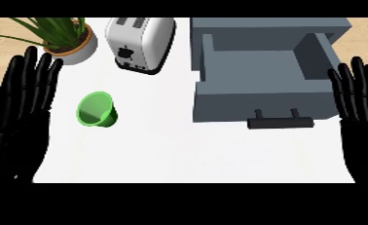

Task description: Pick up the cup, place it into the drawer and close the drawer

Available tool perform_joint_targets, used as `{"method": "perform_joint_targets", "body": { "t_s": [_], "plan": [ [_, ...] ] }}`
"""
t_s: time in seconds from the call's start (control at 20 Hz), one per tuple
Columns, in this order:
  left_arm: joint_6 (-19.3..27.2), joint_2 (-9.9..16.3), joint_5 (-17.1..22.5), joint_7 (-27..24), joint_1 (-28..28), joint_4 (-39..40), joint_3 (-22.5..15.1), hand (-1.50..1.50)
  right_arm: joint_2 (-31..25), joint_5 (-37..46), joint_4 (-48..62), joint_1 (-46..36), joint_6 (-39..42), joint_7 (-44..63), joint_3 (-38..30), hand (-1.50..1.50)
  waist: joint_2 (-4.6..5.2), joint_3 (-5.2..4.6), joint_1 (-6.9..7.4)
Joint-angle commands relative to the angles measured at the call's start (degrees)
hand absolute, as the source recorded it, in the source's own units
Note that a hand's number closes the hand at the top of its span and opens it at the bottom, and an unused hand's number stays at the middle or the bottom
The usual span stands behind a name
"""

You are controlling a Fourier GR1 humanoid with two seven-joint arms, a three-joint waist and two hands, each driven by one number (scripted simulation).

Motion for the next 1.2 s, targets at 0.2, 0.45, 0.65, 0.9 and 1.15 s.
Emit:
{"method": "perform_joint_targets", "body": {
  "t_s": [0.2, 0.45, 0.65, 0.9, 1.15],
  "plan": [
    [1.63, 0.51, 0.56, -0.99, -5.87, 8.67, 6.44, -1.50, 1.71, 1.33, -0.49, -4.21, -0.88, 4.35, 3.10, -1.50, 1.19, 1.21, 1.45],
    [5.87, -6.67, 4.31, 1.29, -6.78, 14.18, 4.89, -1.50, 1.88, -5.57, 3.42, -4.92, 2.91, 5.28, 2.90, -1.50, 1.24, 1.22, 1.40],
    [4.38, -4.24, 7.27, 0.42, -11.13, 18.55, 8.58, -1.50, 3.66, -2.59, 3.59, -4.33, 1.84, 4.40, 5.09, -1.50, 1.18, 1.22, 1.42],
    [7.85, -6.53, 4.72, 0.56, -12.93, 19.51, 5.46, -1.50, 0.94, -7.22, 5.40, -7.11, 4.36, 5.17, -0.93, -1.50, 1.16, 1.24, 1.40],
    [6.21, -5.13, 5.76, -1.79, -9.55, 19.92, 6.34, -1.50, 2.82, -5.39, 4.55, -6.74, 3.53, 5.62, 1.70, -1.50, 1.13, 1.23, 1.48]
  ]
}}
